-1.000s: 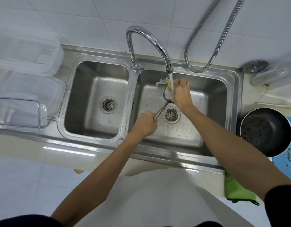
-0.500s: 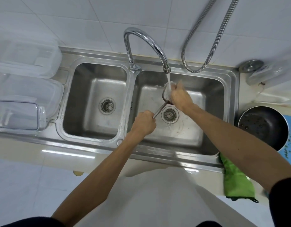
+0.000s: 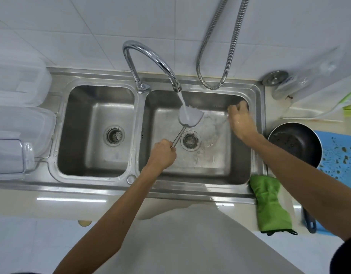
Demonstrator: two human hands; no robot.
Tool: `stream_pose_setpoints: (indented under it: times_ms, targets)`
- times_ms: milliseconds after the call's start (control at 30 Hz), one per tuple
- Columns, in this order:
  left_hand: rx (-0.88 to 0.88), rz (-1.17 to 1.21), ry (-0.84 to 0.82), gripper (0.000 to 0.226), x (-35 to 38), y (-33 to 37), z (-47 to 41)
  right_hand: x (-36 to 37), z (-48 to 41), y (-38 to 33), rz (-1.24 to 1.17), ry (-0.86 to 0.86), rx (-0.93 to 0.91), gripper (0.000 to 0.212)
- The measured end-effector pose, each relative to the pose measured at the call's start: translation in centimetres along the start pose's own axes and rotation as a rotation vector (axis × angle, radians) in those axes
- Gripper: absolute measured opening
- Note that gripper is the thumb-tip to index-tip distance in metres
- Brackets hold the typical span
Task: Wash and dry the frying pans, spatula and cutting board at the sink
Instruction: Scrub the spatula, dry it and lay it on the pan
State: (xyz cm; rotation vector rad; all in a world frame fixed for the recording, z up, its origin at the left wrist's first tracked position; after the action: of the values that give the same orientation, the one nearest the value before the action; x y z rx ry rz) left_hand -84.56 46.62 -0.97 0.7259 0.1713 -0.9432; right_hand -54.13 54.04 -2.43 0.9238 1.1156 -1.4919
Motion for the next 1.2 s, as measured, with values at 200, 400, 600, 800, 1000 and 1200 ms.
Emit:
stream_pose_setpoints:
  times_ms: [200,400,600,800,1000,1200]
  targets:
    - [0.002,0.057,0.001,0.020,0.4,0.8,0.2,-2.8,-0.3,10.8,0.111,0.124,0.286,0.034]
    - [0.009,0.126,0.028,0.021,0.7,1.3,0.4,-3.3,-1.8,15.0,0.089,0.065,0.362,0.040]
    - [0.050,0.184,0.059,0.027,1.0,2.1,-0.3,-3.4,-0.4,9.6,-0.170,0.129,0.332,0.048]
    - [0.092,0.235,0.120,0.030,1.0,3.5,-1.0,6.0,2.5,-8.0,-1.375,-0.326,0.361,0.012]
    - [0.120,0.344,0.162,0.017,0.2,3.5,-1.6,9.3,1.7,-16.7,-2.204,-0.411,0.529,0.023]
    - [0.140,0.437,0.166,0.032,-3.2,2.9,-1.7,8.1,-0.2,-16.3,-2.286,-0.321,0.520,0.021]
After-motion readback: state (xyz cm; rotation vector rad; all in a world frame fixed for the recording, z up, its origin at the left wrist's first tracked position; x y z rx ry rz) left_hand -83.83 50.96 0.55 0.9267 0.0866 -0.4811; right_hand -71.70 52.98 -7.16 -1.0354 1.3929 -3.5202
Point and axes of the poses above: each hand's wrist, its own z-axis away from the middle knuckle, its own x-axis out of the palm, y = z × x, the point moved 9 cm from there along -z, towards the middle knuckle, and after that the axes turned 11 degrees about -y, right-handed, at the moved point
